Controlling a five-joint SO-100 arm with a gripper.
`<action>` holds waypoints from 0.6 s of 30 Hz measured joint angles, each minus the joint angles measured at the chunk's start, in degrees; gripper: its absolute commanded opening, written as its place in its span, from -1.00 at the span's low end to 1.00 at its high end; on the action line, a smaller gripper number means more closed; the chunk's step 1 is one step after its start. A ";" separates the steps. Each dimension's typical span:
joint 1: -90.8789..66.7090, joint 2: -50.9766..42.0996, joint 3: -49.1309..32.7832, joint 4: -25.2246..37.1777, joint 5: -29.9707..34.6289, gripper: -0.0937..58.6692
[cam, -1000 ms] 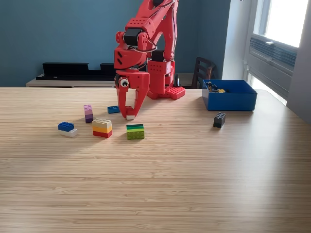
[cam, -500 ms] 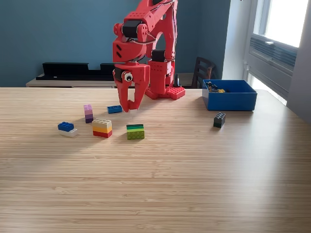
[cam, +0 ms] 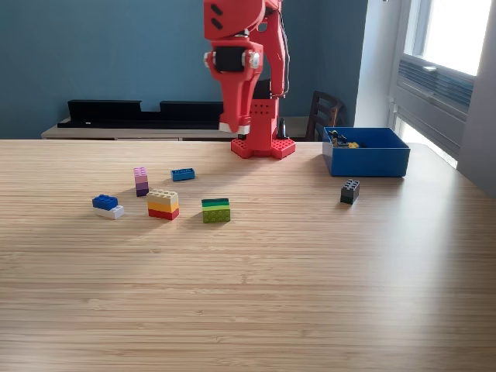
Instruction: Grasp a lego block and put it in the bin.
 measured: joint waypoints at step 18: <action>-52.29 -0.09 3.16 4.48 -9.05 -1.00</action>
